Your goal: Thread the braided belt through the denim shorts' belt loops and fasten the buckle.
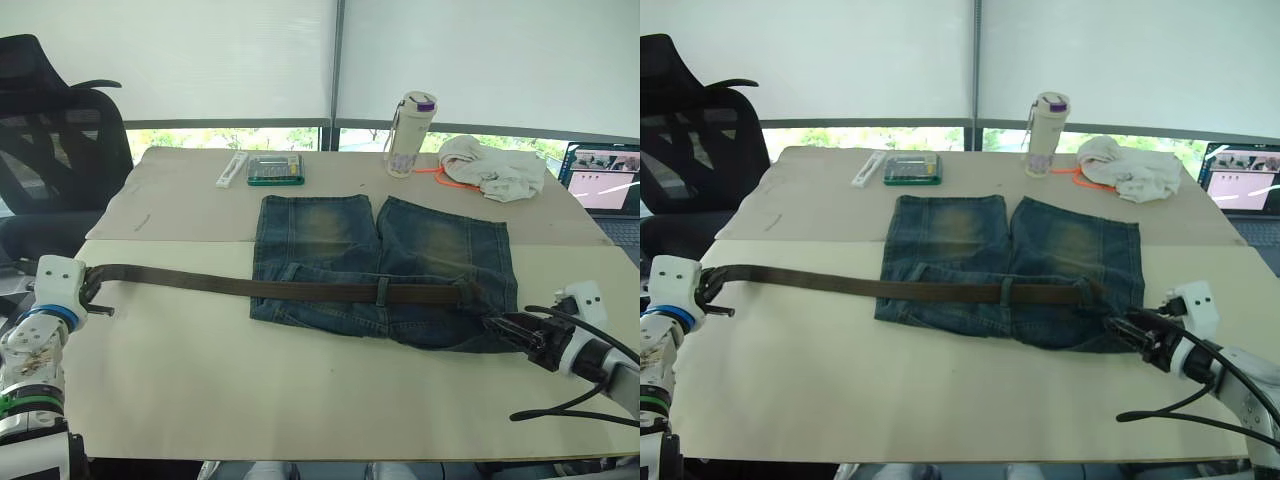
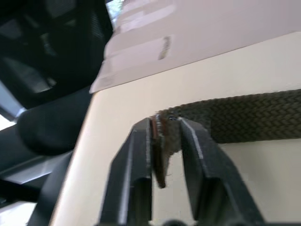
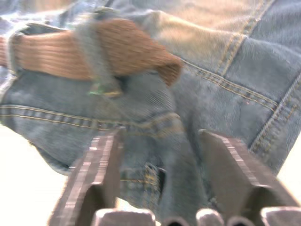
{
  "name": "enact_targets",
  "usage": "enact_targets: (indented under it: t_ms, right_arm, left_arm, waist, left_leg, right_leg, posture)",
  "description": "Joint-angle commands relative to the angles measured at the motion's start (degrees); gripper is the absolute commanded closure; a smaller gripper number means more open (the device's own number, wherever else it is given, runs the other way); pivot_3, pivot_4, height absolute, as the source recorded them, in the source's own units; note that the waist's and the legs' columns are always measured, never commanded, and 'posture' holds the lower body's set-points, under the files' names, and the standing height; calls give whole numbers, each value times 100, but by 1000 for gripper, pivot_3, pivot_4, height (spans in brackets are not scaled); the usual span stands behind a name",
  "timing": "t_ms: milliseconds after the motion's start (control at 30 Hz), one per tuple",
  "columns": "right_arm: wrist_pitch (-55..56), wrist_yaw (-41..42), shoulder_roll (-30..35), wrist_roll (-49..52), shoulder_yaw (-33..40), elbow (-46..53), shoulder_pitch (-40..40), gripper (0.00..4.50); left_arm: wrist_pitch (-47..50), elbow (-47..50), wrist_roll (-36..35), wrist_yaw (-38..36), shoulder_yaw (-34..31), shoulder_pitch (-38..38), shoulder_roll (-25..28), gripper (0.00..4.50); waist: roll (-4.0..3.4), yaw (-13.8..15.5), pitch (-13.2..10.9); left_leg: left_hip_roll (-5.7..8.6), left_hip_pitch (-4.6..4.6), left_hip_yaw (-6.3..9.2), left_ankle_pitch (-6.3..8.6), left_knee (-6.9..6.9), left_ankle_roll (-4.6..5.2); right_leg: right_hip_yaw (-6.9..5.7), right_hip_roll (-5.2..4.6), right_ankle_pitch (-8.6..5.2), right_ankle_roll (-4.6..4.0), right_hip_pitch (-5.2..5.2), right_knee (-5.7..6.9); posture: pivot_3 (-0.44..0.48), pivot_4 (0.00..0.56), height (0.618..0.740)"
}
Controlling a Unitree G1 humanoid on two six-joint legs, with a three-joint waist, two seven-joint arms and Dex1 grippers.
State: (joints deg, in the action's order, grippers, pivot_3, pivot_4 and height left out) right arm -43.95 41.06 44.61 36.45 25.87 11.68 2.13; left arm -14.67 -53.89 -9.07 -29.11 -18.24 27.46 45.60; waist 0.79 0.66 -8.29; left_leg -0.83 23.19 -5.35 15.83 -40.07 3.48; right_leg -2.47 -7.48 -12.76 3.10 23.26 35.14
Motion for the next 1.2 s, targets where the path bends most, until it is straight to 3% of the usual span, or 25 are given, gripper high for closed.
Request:
enact_targets:
  t_ms: [33, 233, 467, 600, 833, 1000, 1033, 1200]
  right_arm:
    - [388, 0, 53, -126, 203, 202, -22, 41]
    - [1717, 91, 137, -966, -151, 22, -337, 0]
    - [3817, 424, 1044, -2770, -1014, -833, -519, 0]
    - [4845, 590, 1345, -3322, -1398, -1401, -738, 0]
    - [6490, 740, 1507, -4024, -2091, -2482, -1769, 0]
    - [7073, 872, 1512, -4127, -2338, -2889, -2235, 0]
    - [7169, 924, 1509, -4146, -2401, -2951, -2314, 525]
    - [7559, 1098, 1451, -4177, -2633, -3133, -2623, 2135]
  left_arm:
    - [-137, 188, 1, -98, -8, 145, 103, 2055]
    - [-503, 350, 394, -45, 306, 429, 162, 54]
    - [-837, 968, 660, -441, 805, 676, 62, 21]
    - [-580, 1798, 459, -803, 1032, 836, -342, 21]
    - [708, 3801, -289, -2034, 1858, 699, -1198, 21]
    - [1472, 4783, -571, -2334, 2250, 481, -1537, 21]
    - [1579, 4981, -601, -2414, 2369, 436, -1608, 0]
    - [1908, 5404, -661, -2575, 2667, 429, -1882, 0]
  waist:
    - [0, -3, 0]
    - [1, 4, -1]
    - [2, -4, -1]
    - [3, -3, -2]
    - [4, -29, -2]
    - [4, -70, -3]
    - [4, -72, -3]
    - [4, -52, -3]
  left_leg:
    - [0, 0, -1, 0, 0, 0]
    - [3, 1, -1, 0, -3, 0]
    - [6, 4, -6, -1, -2, -1]
    - [6, 4, -8, -2, -10, -1]
    - [5, 4, -15, -6, -23, -6]
    - [0, 3, -15, -10, -22, -13]
    - [-1, 3, -14, -10, -22, -13]
    - [-1, 1, -10, -10, -27, -12]
  right_leg:
    - [0, 0, 0, 0, 0, -1]
    - [-1, 0, 0, 1, 0, 0]
    - [-2, 1, 0, 1, 0, 0]
    - [-2, 1, -1, 2, -3, -4]
    - [1, 7, -1, 3, -5, -3]
    - [5, 19, -2, 3, -5, -8]
    - [6, 19, -2, 4, -6, -9]
    - [12, 18, -2, 3, -9, -11]
  posture:
    - [0, 150, 737]
    - [0, 150, 737]
    - [0, 150, 737]
    - [0, 150, 737]
    - [0, 150, 737]
    - [0, 150, 737]
    - [0, 150, 737]
    - [0, 150, 737]
